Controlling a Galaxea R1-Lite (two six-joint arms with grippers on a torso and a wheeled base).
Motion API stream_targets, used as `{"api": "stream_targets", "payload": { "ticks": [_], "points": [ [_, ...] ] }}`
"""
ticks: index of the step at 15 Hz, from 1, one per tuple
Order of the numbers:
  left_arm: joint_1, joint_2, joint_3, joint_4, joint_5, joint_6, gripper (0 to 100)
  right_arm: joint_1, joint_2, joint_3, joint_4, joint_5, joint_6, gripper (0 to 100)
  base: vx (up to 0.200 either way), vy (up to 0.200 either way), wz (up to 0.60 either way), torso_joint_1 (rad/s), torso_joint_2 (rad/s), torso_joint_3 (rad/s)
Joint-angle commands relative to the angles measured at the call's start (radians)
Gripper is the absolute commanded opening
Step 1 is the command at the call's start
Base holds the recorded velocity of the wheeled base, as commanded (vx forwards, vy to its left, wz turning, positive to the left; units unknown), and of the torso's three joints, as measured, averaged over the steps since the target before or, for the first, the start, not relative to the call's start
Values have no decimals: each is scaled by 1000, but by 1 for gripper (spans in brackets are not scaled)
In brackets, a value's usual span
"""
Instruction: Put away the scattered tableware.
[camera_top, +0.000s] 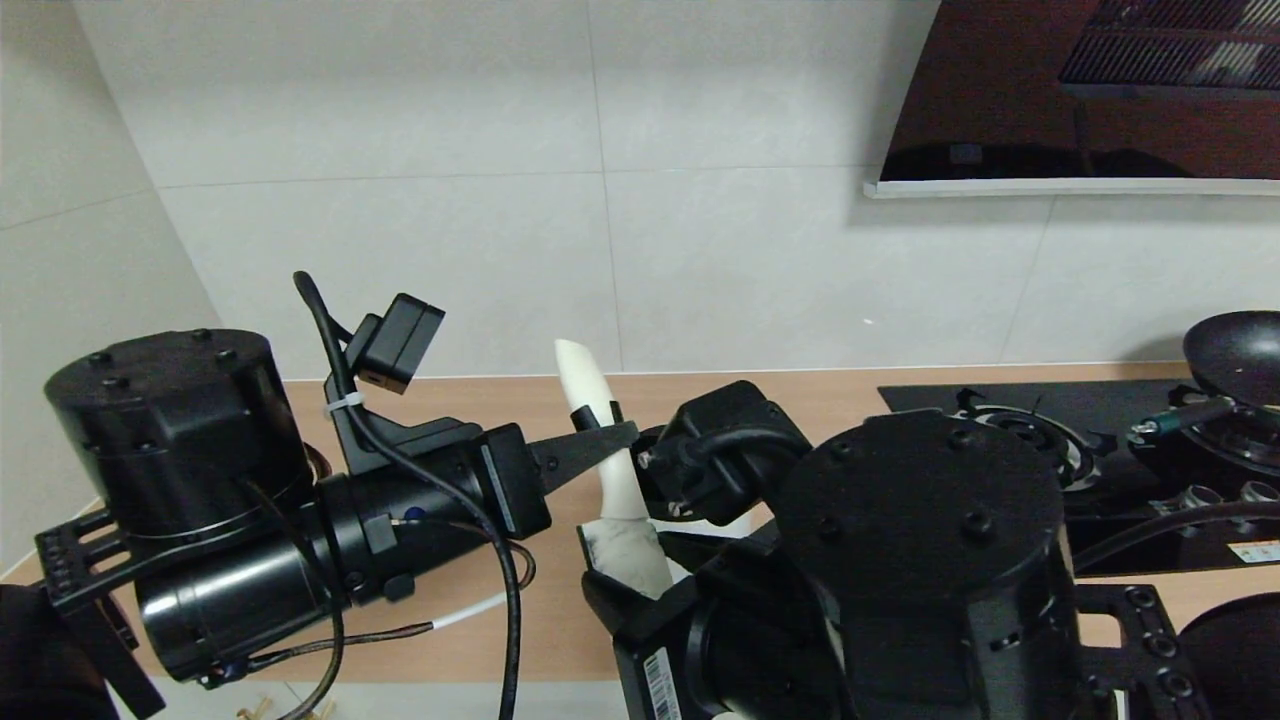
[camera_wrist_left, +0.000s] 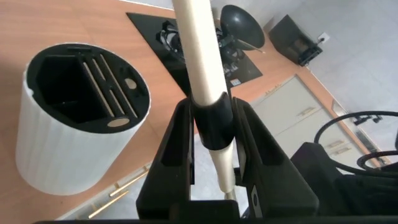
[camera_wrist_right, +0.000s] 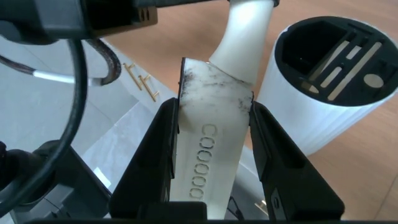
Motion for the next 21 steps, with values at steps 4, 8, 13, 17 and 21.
{"api": "stream_targets", "payload": {
  "ticks": [4, 8, 13, 17, 21],
  "points": [
    [0, -17, -28, 7, 41, 1, 0, -3, -19, 3, -8, 1, 3, 100, 0, 0, 0, 0, 0, 0],
    [0, -48, -151, 144, 179, 4, 0, -67, -145, 30, -8, 2, -2, 100, 0, 0, 0, 0, 0, 0],
    [0, -37, -433, 395, 406, 186, 0, -382, -325, 81, 4, 114, -14, 100, 0, 0, 0, 0, 0, 0],
    [-95, -9, -450, 426, 644, 351, 0, -540, -283, 49, 4, 151, -17, 100, 0, 0, 0, 0, 0, 0],
    [-122, 89, -378, 162, 672, 395, 0, -543, -251, 52, -1, 150, -28, 100, 0, 0, 0, 0, 0, 0]
  ]
}}
